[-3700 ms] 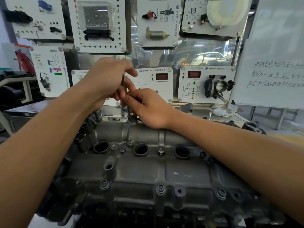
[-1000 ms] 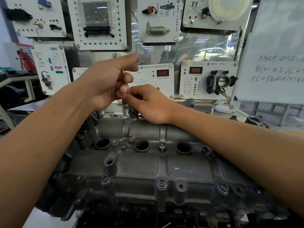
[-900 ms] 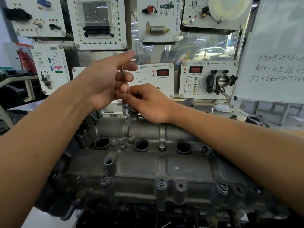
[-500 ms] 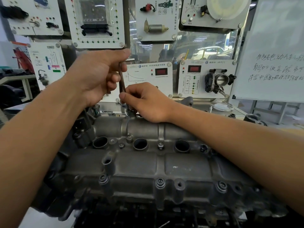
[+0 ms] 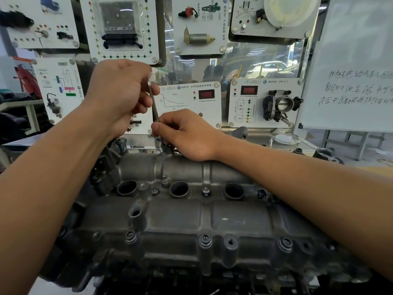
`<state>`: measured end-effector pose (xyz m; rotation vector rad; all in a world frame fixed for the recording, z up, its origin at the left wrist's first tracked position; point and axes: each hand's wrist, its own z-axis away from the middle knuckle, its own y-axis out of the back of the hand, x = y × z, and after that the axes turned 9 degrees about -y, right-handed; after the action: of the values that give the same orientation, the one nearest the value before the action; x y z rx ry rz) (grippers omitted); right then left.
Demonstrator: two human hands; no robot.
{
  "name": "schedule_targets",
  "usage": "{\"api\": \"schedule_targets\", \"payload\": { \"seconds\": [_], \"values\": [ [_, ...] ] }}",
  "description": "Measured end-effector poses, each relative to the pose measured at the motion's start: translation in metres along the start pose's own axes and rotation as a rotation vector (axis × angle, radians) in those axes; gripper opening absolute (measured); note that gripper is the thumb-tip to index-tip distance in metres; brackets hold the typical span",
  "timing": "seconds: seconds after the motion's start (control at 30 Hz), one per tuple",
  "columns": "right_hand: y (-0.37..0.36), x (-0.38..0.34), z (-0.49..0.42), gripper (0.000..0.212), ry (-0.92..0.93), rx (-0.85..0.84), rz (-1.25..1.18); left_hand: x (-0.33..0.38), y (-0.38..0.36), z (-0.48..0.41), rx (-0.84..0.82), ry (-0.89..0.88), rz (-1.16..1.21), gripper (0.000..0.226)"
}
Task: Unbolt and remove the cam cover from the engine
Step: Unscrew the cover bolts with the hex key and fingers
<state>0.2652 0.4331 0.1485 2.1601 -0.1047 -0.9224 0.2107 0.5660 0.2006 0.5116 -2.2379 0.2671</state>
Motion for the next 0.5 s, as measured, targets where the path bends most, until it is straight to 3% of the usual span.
{"api": "schedule_targets", "payload": {
  "seconds": [0.17,0.5],
  "values": [
    [-0.001,0.001,-0.001,0.041,-0.007,0.038,-0.003,0.006,0.008,0.003,-0.172,0.187,0.311,0.028],
    [0.000,0.003,-0.002,0.031,-0.023,0.038,-0.007,0.003,0.030,0.000,-0.493,0.188,0.431,0.032]
  ]
}}
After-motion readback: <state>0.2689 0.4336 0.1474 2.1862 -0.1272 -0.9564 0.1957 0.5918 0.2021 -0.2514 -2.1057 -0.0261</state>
